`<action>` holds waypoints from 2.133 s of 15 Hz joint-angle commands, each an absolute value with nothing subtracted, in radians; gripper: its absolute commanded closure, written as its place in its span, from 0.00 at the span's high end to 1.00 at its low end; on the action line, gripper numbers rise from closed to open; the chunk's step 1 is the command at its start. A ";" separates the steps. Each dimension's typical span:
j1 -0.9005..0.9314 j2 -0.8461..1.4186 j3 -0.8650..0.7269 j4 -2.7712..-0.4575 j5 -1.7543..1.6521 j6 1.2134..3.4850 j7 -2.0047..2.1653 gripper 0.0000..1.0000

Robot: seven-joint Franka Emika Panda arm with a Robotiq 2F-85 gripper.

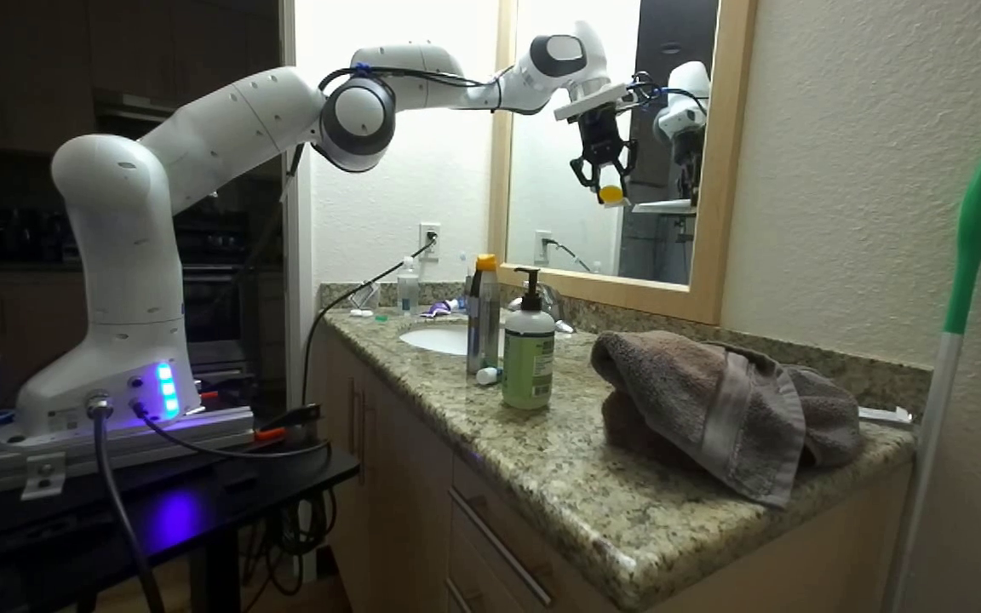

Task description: Move the two bottles to the bottom of the counter and then move the squeeze tube a forward

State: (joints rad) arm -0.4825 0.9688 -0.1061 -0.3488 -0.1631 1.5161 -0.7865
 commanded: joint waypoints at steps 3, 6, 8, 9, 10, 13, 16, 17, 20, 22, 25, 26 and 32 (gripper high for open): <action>-0.479 0.952 -0.118 -0.380 -0.154 1.529 -0.786 0.48; -0.472 0.967 -0.128 -0.384 -0.171 1.552 -0.816 0.23; -0.455 1.006 -0.141 -0.399 -0.198 1.591 -0.873 0.23; -0.453 1.022 -0.145 -0.397 -0.209 1.589 -0.912 0.23; -0.457 1.063 -0.137 -0.348 -0.208 1.553 -0.974 0.23; -0.447 1.123 -0.145 -0.348 -0.224 1.568 -1.105 0.23; -0.450 1.138 -0.140 -0.347 -0.206 1.555 -1.098 0.48; -0.447 1.139 -0.142 -0.362 -0.209 1.566 -1.109 0.48; -0.443 1.119 -0.144 -0.400 -0.212 1.585 -1.116 0.48; -0.443 1.119 -0.145 -0.397 -0.212 1.585 -1.118 0.48; -0.443 1.119 -0.145 -0.397 -0.212 1.585 -1.118 0.48; -0.443 1.119 -0.145 -0.397 -0.212 1.585 -1.119 0.48; -0.443 1.119 -0.145 -0.397 -0.212 1.585 -1.119 0.48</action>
State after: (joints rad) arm -0.4480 1.1365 -0.1319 -0.3653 -0.2236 1.5728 -1.1199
